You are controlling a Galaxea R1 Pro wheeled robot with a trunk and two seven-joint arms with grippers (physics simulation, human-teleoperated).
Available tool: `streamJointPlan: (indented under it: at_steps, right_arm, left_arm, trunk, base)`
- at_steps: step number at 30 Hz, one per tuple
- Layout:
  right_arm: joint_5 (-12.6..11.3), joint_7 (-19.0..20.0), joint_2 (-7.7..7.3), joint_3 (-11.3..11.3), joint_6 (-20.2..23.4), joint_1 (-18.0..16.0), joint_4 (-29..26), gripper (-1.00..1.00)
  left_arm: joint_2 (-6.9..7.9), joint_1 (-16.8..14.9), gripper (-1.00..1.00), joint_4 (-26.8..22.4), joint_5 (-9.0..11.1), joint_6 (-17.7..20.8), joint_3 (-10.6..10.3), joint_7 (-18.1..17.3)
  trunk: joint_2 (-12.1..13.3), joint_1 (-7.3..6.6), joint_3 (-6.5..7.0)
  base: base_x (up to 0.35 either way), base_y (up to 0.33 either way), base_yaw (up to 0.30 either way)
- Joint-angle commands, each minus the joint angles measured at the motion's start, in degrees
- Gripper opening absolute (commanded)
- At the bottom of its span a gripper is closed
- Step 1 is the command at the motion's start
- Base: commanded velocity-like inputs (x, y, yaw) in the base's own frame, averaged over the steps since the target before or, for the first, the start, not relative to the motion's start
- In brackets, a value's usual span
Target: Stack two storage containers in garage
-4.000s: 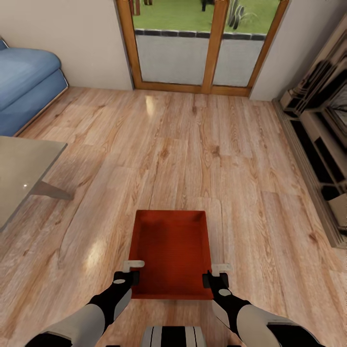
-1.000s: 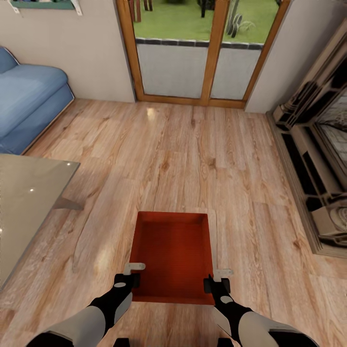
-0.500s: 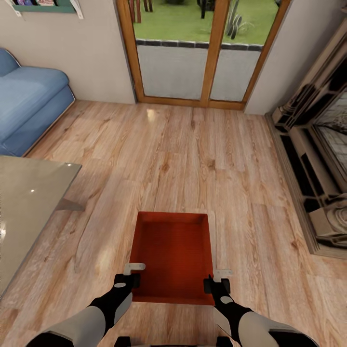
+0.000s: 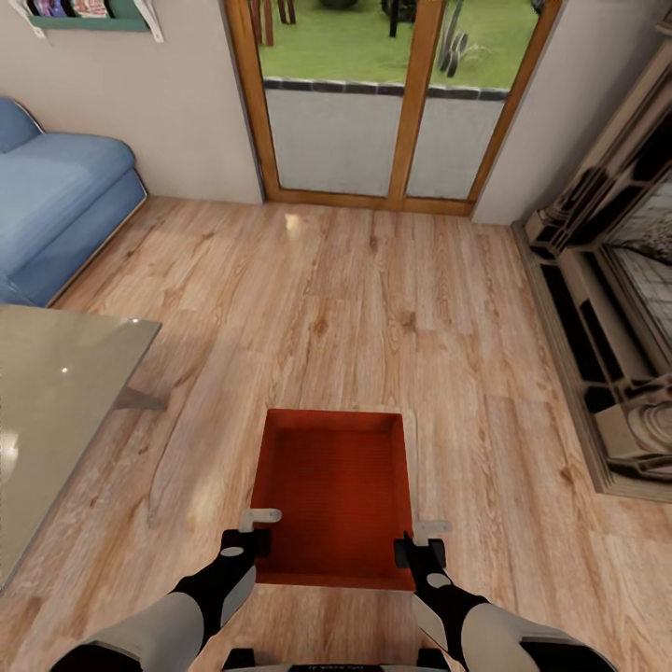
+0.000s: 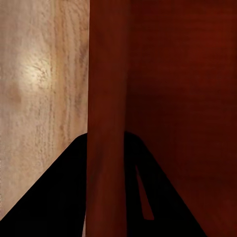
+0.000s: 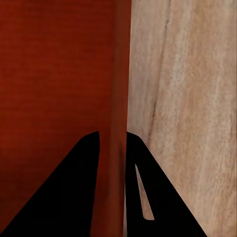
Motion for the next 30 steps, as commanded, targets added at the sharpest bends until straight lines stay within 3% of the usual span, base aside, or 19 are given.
streamJointPlan:
  at_steps: [1, 8, 17, 30]
  right_arm:
    - [0.2, -0.3, 0.00, -0.2, -0.2, 0.0, 0.4, -1.00]
    - [0.0, -0.3, -0.02, -0.4, -0.2, 0.0, 0.3, -1.00]
    - [0.2, -0.2, 0.39, -0.1, -0.1, 0.0, -1.1, -1.00]
    - [0.4, -0.7, 0.65, -0.1, -0.1, 0.0, -1.2, -1.00]
  left_arm:
    - [0.34, -0.1, -1.00, -0.2, -0.5, -0.2, 2.9, 0.6]
    - [0.34, -0.1, -1.00, -0.2, -0.4, -0.2, 2.9, 0.6]
    - [0.34, -0.1, -1.00, -0.2, 3.6, -0.2, 2.9, 0.6]
    - [0.40, -0.1, -1.00, -0.2, 4.0, -0.3, 2.8, 0.6]
  trunk:
    - [0.4, -0.22, 0.16]
    - [3.2, -1.76, 1.42]
    - [6.8, -3.74, 3.03]
    - [12.0, -6.59, 5.37]
  base:
    - [0.000, 0.000, 0.000]
    - [0.000, 0.000, 0.000]
    - [0.000, 0.000, 0.000]
    - [0.000, 0.000, 0.000]
